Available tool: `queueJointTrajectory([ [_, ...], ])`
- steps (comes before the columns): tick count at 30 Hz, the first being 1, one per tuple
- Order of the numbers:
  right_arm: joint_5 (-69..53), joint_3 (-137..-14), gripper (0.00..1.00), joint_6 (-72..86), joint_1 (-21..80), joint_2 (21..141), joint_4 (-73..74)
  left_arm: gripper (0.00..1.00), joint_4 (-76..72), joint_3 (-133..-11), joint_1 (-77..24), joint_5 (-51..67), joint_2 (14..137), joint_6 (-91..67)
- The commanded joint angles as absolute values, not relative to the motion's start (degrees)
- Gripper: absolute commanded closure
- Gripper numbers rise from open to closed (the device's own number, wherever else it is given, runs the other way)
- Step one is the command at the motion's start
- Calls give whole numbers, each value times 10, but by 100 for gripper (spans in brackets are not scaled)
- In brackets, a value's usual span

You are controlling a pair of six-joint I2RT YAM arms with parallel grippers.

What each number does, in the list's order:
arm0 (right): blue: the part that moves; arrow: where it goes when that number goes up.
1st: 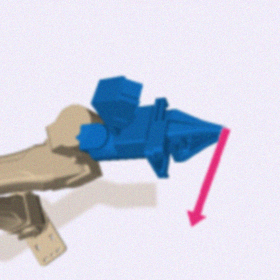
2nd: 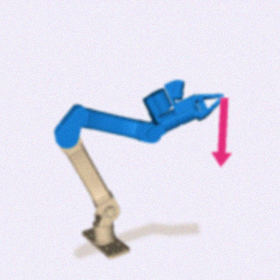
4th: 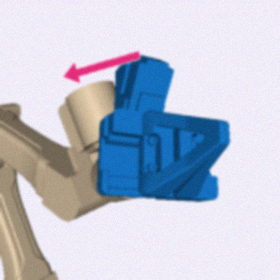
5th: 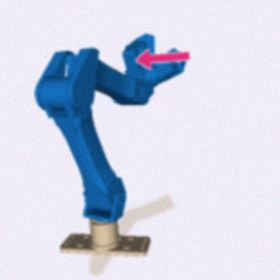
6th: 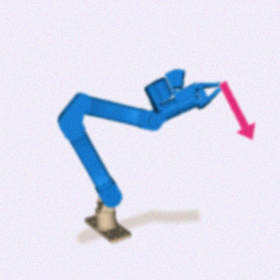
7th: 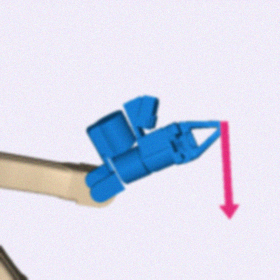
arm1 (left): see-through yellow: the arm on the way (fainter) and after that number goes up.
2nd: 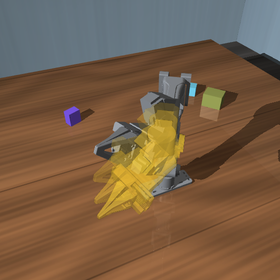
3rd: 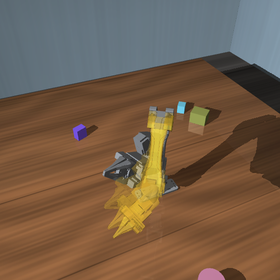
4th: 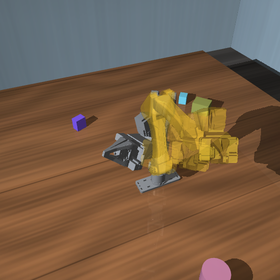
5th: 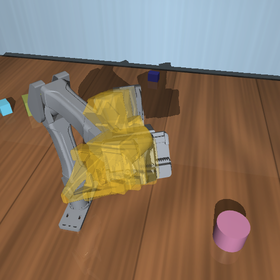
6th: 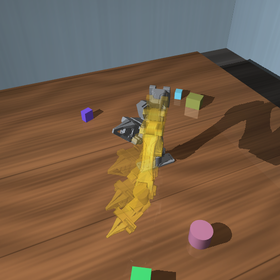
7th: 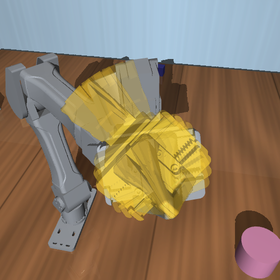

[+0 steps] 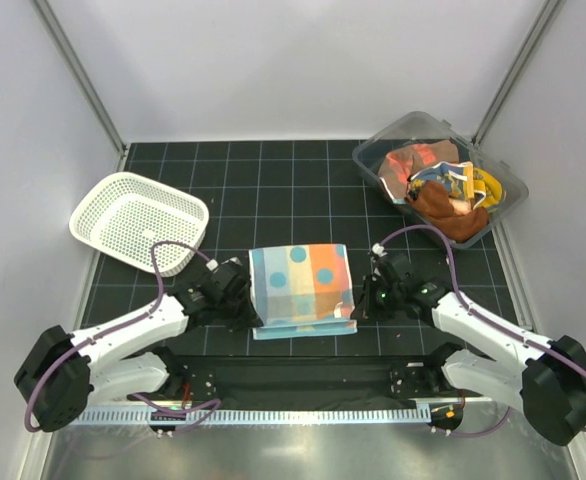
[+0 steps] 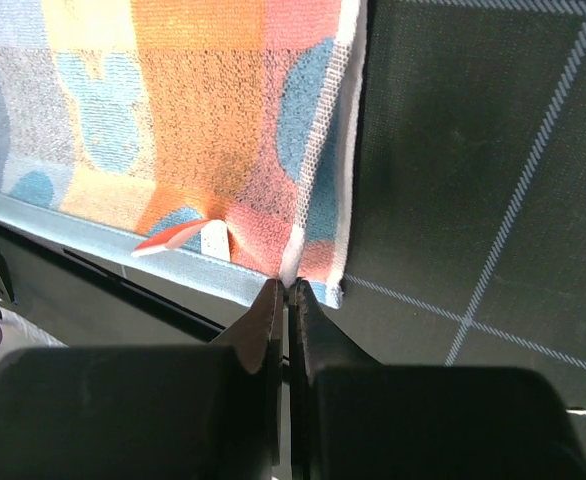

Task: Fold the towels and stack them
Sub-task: Fold the towel

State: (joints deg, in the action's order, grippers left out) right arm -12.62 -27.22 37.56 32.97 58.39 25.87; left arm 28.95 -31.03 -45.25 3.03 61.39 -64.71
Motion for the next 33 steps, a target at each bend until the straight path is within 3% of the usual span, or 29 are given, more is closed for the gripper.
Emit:
queueJointTrajectory([
  [1,-111,-270,99,397,338,577,226,100,291,-304,-453,-10,621,-649],
  [13,-98,-243,97,415,358,566,236,100,284,-276,-468,-13,605,-658],
  [16,-101,-243,82,421,359,555,250,92,293,-281,-469,-10,597,-657],
  [19,-91,-257,67,420,359,529,285,73,318,-299,-470,-14,587,-652],
  [21,-84,-264,65,420,359,514,310,72,343,-308,-470,-18,582,-647],
  [29,-83,-271,55,422,359,543,287,38,367,-322,-470,-72,583,-636],
  [33,-56,-308,50,407,359,604,228,35,338,-370,-437,-85,640,-580],
])
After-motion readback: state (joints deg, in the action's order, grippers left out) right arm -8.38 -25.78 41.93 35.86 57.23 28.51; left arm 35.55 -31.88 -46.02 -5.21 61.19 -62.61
